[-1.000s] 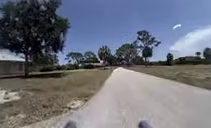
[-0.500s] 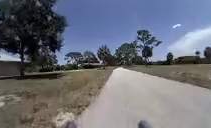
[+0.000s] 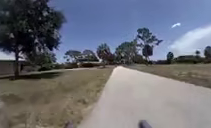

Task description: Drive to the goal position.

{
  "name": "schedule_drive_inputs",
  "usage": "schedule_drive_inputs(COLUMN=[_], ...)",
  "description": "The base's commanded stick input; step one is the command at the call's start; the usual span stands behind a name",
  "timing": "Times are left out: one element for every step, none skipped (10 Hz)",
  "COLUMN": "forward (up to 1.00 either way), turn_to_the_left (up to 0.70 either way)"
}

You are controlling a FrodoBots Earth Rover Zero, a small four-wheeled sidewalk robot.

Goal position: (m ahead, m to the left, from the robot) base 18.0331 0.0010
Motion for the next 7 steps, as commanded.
schedule_drive_inputs(forward=[1.0,1.0,1.0,1.0,1.0,1.0,1.0], turn_to_the_left=[-0.4,-0.4,-0.4,-0.4,-0.4,-0.4,-0.31])
